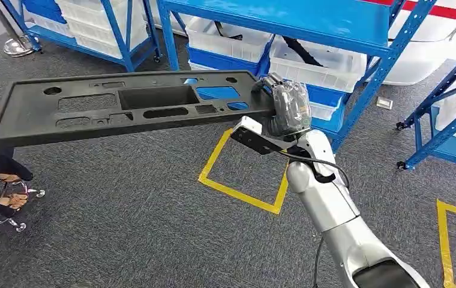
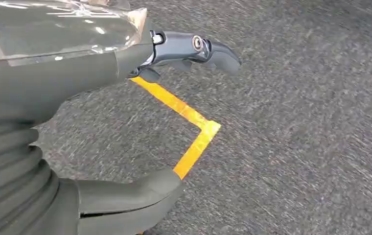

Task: Take the parts from the cabinet and place them on the table.

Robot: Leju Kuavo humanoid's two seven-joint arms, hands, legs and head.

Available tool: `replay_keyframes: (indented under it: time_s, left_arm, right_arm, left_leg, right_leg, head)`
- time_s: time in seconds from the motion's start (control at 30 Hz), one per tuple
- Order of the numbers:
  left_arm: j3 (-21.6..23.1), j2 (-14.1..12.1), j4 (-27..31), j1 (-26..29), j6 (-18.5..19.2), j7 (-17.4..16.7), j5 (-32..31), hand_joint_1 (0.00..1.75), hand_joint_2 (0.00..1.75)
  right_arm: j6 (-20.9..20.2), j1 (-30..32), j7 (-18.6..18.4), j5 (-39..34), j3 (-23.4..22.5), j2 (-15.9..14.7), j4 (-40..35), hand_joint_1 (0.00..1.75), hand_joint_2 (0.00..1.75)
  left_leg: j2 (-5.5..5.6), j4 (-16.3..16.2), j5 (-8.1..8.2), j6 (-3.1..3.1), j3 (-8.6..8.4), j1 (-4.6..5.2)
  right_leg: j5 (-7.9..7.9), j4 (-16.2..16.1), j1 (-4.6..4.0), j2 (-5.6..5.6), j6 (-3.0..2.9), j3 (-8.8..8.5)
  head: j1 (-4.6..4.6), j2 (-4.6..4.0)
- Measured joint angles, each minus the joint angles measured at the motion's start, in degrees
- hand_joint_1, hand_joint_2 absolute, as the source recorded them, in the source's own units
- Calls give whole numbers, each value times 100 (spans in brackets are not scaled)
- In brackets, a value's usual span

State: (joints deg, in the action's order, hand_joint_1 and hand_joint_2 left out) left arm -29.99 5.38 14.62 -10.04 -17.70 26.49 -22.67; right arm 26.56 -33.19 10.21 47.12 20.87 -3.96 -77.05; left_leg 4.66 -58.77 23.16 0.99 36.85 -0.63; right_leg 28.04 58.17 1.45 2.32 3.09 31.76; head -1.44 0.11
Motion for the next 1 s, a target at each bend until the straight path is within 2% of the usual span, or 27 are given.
replay_keyframes:
  time_s: [0.1,0.13,0.17,0.2,0.23,0.27,0.3,0.33,0.37,0.4,0.43,0.47,0.5,0.53,0.57,0.63,0.67,0.7,0.73,0.77,0.8,0.83,0.87,0.9,0.93,0.97,1.0]
  left_arm:
    - [22,7,-4,16,-31,-116,-87,0,175]
    - [39,0,-7,17,-50,-155,-122,0,175]
    - [55,9,-9,21,-66,-201,-151,0,175]
    - [68,9,-11,12,-83,-236,-179,0,175]
    - [81,7,-11,9,-90,-258,-194,0,175]
    - [87,9,-13,13,-90,-284,-208,0,175]
    - [92,13,-17,19,-90,-301,-231,0,175]
    - [96,13,-22,24,-92,-328,-253,0,175]
    - [109,13,-26,28,-96,-347,-262,0,175]
    - [133,9,-28,28,-98,-374,-273,0,175]
    - [157,4,-28,26,-103,-387,-293,0,175]
    - [179,0,-28,22,-105,-395,-319,0,175]
    - [192,0,-28,5,-107,-402,-325,0,175]
    - [197,0,-28,3,-107,-409,-332,0,175]
    - [199,0,-28,10,-109,-411,-347,0,175]
    - [203,-4,-35,30,-116,-413,-347,0,175]
    - [205,2,-39,43,-120,-415,-345,0,175]
    - [208,0,-39,38,-138,-415,-345,0,175]
    - [208,-9,-37,32,-151,-411,-343,0,175]
    - [208,-9,-37,31,-166,-404,-325,0,175]
    - [208,-9,-39,36,-188,-406,-304,0,175]
    - [208,-9,-48,54,-208,-411,-266,0,175]
    - [205,-9,-52,79,-223,-420,-238,0,175]
    - [197,-9,-57,105,-254,-419,-201,0,175]
    - [173,-9,-59,133,-300,-415,-142,0,175]
    - [144,-9,-61,154,-334,-398,-72,0,175]
    - [131,-9,-61,171,-341,-378,-57,0,175]
  right_arm:
    - [31,196,-9,22,-101,-50,-240,175,175]
    - [44,250,-18,20,-136,-63,-299,175,175]
    - [63,304,-22,20,-179,-79,-363,175,175]
    - [94,406,-20,20,-221,-94,-446,175,175]
    - [114,503,-15,20,-258,-120,-522,175,175]
    - [125,600,-13,20,-295,-153,-588,175,175]
    - [138,689,-13,20,-336,-179,-648,175,175]
    - [148,778,-13,20,-374,-210,-701,175,175]
    - [151,867,-13,22,-407,-238,-760,175,175]
    - [160,950,-13,26,-446,-265,-833,175,175]
    - [179,1029,-13,41,-485,-280,-919,175,175]
    - [225,1129,-9,94,-516,-286,-1026,175,175]
    - [251,1224,-2,120,-535,-295,-1118,175,175]
    - [269,1284,4,127,-555,-313,-1174,175,175]
    - [280,1342,7,144,-564,-315,-1228,175,175]
    - [304,1527,9,201,-581,-315,-1383,175,175]
    - [323,1625,9,212,-616,-321,-1466,175,175]
    - [345,1696,9,214,-629,-319,-1504,175,175]
    - [356,1768,13,229,-638,-319,-1547,175,175]
    - [356,1842,31,247,-645,-326,-1567,175,175]
    - [356,1917,44,273,-645,-323,-1578,175,175]
    - [345,1973,70,277,-643,-315,-1578,175,175]
    - [334,2005,101,266,-638,-306,-1578,175,175]
    - [315,2005,140,260,-632,-291,-1578,175,175]
    - [273,1983,188,240,-616,-260,-1578,175,175]
    - [234,1956,240,219,-590,-227,-1573,175,175]
    - [216,1927,258,214,-571,-206,-1562,175,175]
  left_leg:
    - [85,60,-77,-119,31,-46]
    - [94,47,-67,-142,60,-54]
    - [-128,-52,32,-146,111,-44]
    - [-335,-391,286,-163,248,-43]
    - [-405,-837,525,-181,434,-56]
    - [-432,-1342,748,-194,651,-56]
    - [-435,-1711,873,-207,813,-57]
    - [-443,-1827,867,-208,853,-57]
    - [-454,-1667,751,-202,752,-57]
    - [-476,-1265,553,-189,514,-57]
    - [-546,-754,352,-170,216,-55]
    - [-739,-234,201,-132,-105,-45]
    - [-857,-31,269,-135,-181,22]
    - [-774,-37,239,-85,-152,11]
    - [-740,-46,237,-74,-136,25]
    - [-613,-2,202,7,-128,52]
    - [-573,42,162,58,-162,10]
    - [-521,53,140,102,-153,7]
    - [-474,52,124,127,-137,7]
    - [-411,52,120,134,-121,7]
    - [-336,51,113,141,-104,10]
    - [-271,50,102,146,-93,13]
    - [-209,49,94,142,-85,13]
    - [-156,47,84,131,-83,12]
    - [-81,46,73,113,-84,12]
    - [-30,41,62,95,-83,10]
    - [-2,42,49,74,-76,-1]
  right_leg:
    - [-42,20,-75,-101,-84,20]
    - [-83,-24,25,-157,-149,7]
    - [-105,-27,13,-191,-183,6]
    - [-116,-28,-2,-234,-245,13]
    - [-112,-28,-21,-277,-249,17]
    - [-112,-27,-38,-332,-250,24]
    - [-111,-26,-47,-383,-250,30]
    - [-111,-26,-54,-437,-250,32]
    - [-110,-25,-56,-490,-250,32]
    - [-108,-25,-56,-544,-249,29]
    - [-107,-25,-56,-582,-248,26]
    - [-104,-23,-75,-623,-245,20]
    - [-84,-8,-149,-656,-213,40]
    - [-84,-15,-150,-696,-200,47]
    - [-92,-18,-143,-725,-183,49]
    - [-73,-24,-166,-845,-124,11]
    - [1,68,-121,-679,-89,88]
    - [143,286,-112,-464,-114,171]
    - [338,678,-104,-350,-152,344]
    - [530,1145,-85,-302,-176,569]
    - [687,1600,-90,-271,-175,780]
    - [712,1791,-87,-262,-147,868]
    - [643,1686,-87,-261,-113,807]
    - [514,1397,-87,-255,-74,656]
    - [271,760,-72,-225,-24,318]
    - [77,180,-59,-100,-5,8]
    - [89,-41,-48,73,-37,-71]
  head:
    - [0,0]
    - [2,0]
    - [4,0]
    - [33,0]
    - [33,0]
    - [33,0]
    - [33,0]
    - [33,0]
    - [33,0]
    - [33,0]
    - [33,0]
    - [33,0]
    - [39,0]
    - [15,0]
    - [2,0]
    - [4,0]
    - [6,0]
    - [0,0]
    - [-11,0]
    - [-6,0]
    - [-13,0]
    - [-11,0]
    - [-13,0]
    - [-13,0]
    - [-11,0]
    - [-15,0]
    - [-13,0]
